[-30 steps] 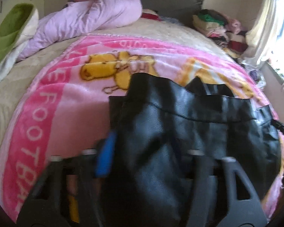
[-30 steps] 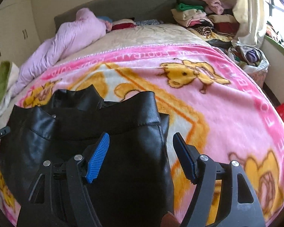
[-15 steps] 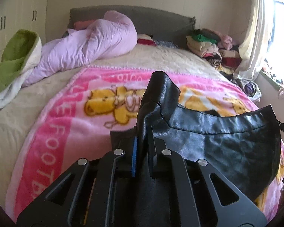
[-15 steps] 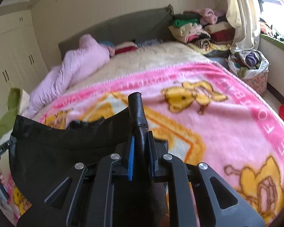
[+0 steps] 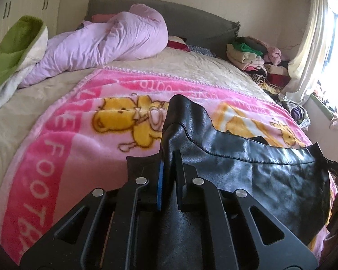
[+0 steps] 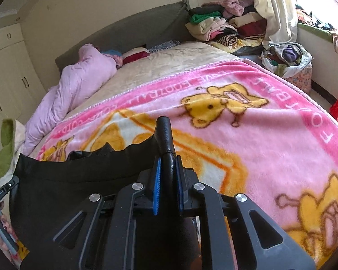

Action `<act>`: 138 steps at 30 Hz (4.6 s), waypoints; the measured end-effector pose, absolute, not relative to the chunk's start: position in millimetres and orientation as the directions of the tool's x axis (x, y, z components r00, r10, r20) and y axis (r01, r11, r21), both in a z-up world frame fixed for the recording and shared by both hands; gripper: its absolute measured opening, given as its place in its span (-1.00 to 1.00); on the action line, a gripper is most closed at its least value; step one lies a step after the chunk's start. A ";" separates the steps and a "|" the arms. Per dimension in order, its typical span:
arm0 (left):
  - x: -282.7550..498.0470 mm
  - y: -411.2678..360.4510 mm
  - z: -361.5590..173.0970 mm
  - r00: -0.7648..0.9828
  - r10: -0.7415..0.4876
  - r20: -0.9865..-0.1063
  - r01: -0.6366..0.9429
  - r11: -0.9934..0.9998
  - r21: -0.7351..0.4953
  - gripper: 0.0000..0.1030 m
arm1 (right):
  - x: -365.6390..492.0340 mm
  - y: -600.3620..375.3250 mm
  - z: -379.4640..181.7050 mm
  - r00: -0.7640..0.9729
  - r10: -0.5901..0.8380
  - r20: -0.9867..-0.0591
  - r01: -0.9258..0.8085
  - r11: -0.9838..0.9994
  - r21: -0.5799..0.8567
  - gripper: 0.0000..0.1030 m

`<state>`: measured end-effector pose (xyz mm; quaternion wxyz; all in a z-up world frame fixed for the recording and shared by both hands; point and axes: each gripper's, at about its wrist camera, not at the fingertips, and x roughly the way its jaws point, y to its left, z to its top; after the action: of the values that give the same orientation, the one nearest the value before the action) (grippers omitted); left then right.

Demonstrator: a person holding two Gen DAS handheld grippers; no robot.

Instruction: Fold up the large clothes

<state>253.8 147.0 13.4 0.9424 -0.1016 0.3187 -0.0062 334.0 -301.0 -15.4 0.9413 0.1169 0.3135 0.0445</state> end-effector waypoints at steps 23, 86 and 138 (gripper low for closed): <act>265.8 149.6 -8.6 0.743 -0.064 -0.666 -0.076 0.981 -0.179 -0.88 | 348.4 -303.8 -49.2 0.744 0.118 -0.658 0.058 0.969 0.239 -0.66; 159.1 154.5 -48.7 0.631 -0.175 -0.756 -0.247 0.878 -0.409 0.08 | 200.9 -337.5 -74.9 0.628 0.437 -0.644 -0.013 0.834 0.552 -0.56; 119.4 93.5 23.9 0.721 -0.086 -0.687 -0.101 0.969 -0.227 0.81 | 158.4 -276.3 -2.1 0.747 0.261 -0.612 -0.135 0.960 0.245 0.66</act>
<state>119.4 93.5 23.9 0.9192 -0.1253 0.3732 0.0041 158.4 -276.3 -2.1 0.9299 0.0928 0.3395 0.1066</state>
